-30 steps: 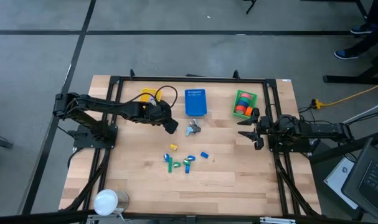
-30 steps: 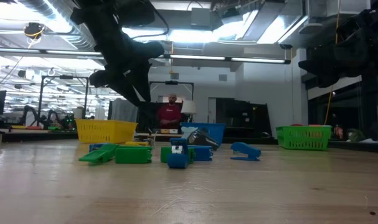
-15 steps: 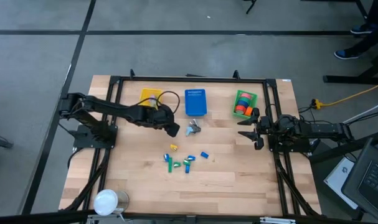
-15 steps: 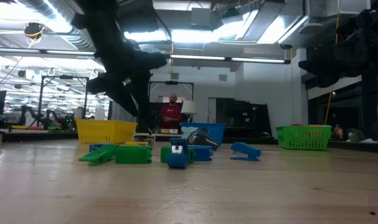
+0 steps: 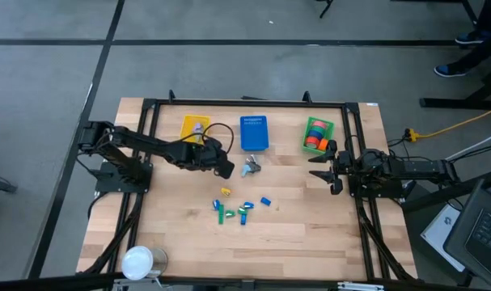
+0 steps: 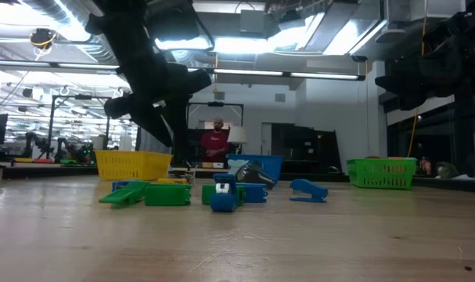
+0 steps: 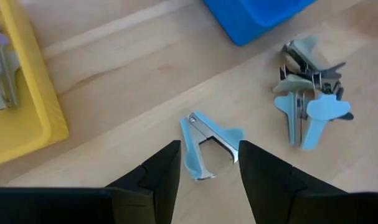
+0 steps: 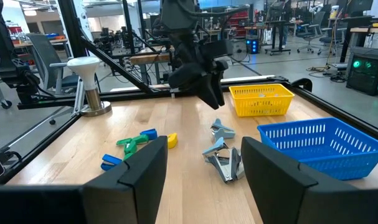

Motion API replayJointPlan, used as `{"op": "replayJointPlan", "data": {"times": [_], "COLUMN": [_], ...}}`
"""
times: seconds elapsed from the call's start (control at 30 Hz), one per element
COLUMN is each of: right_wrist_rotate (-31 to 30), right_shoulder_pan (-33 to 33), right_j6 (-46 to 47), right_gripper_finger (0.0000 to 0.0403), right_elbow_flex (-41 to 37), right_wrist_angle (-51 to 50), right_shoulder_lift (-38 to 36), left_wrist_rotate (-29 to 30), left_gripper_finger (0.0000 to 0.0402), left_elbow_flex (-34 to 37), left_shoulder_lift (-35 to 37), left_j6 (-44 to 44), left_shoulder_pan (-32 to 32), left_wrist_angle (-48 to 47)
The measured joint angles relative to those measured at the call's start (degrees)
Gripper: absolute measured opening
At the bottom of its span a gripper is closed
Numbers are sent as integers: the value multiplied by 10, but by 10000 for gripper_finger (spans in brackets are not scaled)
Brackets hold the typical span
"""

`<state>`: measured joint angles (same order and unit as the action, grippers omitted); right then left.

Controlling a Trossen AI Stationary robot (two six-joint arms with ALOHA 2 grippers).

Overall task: Pick and place Stapler, Stapler remover, tape
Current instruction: Put the blue staple remover into the yellow basket

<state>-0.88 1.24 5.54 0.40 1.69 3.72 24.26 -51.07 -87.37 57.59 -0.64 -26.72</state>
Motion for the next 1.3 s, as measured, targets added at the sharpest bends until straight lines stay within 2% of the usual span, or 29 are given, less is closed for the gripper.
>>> {"op": "replayJointPlan", "data": {"times": [0.37, 0.53, 1.17, 1.3], "right_wrist_rotate": [0, 0, 0, 0], "right_shoulder_pan": [0, 0, 0, 0], "right_j6": [0, 0, 0, 0], "right_gripper_finger": [210, 210, 210, 210], "right_elbow_flex": [0, 0, 0, 0], "right_wrist_angle": [0, 0, 0, 0], "right_shoulder_lift": [0, 0, 0, 0], "left_wrist_rotate": [2, -24, -25, -43], "left_gripper_finger": [157, 157, 157, 147], "left_elbow_flex": [-1, -1, 0, 0], "left_shoulder_lift": [-7, -9, -71, -73], "left_j6": [32, 38, 42, 43], "left_shoulder_pan": [3, 3, -9, -20], "left_wrist_angle": [0, -2, 0, 1]}}
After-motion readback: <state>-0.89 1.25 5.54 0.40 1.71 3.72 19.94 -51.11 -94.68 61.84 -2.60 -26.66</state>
